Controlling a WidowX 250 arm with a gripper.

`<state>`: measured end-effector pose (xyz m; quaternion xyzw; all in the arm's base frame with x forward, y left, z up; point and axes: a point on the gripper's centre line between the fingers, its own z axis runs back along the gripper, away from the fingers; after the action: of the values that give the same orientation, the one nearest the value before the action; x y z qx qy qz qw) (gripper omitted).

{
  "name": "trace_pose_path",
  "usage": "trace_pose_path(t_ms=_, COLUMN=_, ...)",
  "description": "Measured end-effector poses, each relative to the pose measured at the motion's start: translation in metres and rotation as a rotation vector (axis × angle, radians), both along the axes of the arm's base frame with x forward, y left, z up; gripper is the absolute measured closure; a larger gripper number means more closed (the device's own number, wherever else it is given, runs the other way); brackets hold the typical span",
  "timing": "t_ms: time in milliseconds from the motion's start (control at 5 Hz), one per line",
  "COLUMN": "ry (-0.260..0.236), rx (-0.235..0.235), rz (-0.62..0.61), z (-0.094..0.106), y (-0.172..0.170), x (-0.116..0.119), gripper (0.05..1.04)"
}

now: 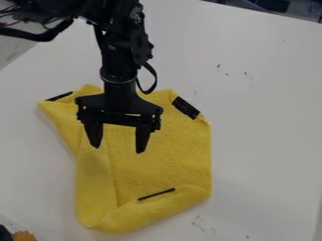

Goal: Unfold the cloth from center to bottom left

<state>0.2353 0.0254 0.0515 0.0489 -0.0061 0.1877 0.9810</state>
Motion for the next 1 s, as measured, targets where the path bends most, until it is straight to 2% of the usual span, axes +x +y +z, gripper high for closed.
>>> trace_pose_path(t_ms=200, ry=0.023, rx=-0.001, rz=-0.002, z=-0.005, y=0.0, x=-0.003, gripper=0.083)
trace_pose_path(t_ms=800, ry=-0.001, rx=-0.006, rz=0.116, z=-0.011, y=0.056, x=-0.036, gripper=0.087)
trace_pose_path(t_ms=1000, ry=-0.004, rx=-0.032, rz=0.128, z=-0.023, y=0.06, x=-0.04, gripper=0.147)
